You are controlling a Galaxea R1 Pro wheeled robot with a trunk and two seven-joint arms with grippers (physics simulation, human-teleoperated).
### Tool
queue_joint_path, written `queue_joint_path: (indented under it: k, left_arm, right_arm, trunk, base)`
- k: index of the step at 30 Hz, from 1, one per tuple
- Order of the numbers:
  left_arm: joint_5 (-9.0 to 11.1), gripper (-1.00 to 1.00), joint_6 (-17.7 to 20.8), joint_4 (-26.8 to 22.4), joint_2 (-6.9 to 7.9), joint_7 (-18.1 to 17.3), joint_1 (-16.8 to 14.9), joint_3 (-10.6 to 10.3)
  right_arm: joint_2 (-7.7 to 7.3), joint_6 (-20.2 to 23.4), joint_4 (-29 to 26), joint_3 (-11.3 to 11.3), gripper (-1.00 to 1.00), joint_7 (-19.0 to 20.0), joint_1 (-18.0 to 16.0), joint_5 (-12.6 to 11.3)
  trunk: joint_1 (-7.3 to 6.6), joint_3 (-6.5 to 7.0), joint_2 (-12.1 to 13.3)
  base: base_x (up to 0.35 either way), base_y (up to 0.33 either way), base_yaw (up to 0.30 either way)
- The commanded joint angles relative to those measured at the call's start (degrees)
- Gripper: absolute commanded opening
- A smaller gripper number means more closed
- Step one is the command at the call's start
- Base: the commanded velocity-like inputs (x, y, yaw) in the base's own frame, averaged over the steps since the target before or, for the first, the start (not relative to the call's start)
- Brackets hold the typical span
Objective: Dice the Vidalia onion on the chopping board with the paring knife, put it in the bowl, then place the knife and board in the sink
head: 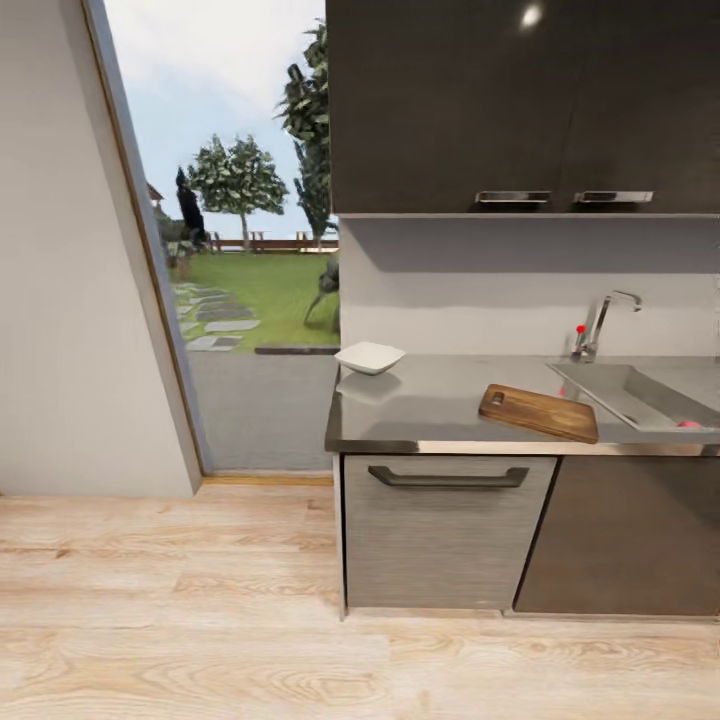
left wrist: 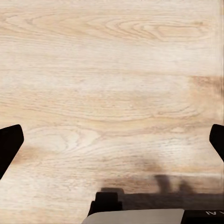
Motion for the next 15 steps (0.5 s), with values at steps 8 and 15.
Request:
queue_joint_path:
  k: [8,15]
  left_arm:
    - [0.05,1.0,-0.1,-0.02,-0.01,0.06,0.0,0.05]
    - [0.05,1.0,-0.13,0.0,-0.01,0.06,0.0,0.05]
  right_arm:
    - [0.02,-0.18,0.06,0.0,1.0,-0.14,-0.03,0.08]
    - [0.02,-0.18,0.09,0.0,1.0,-0.15,-0.02,0.06]
  trunk:
    - [0.0,-0.05,-0.03]
    - [0.0,-0.05,-0.03]
  base:
    - [0.0,-0.309,0.0]
    - [0.006,-0.229,0.0]
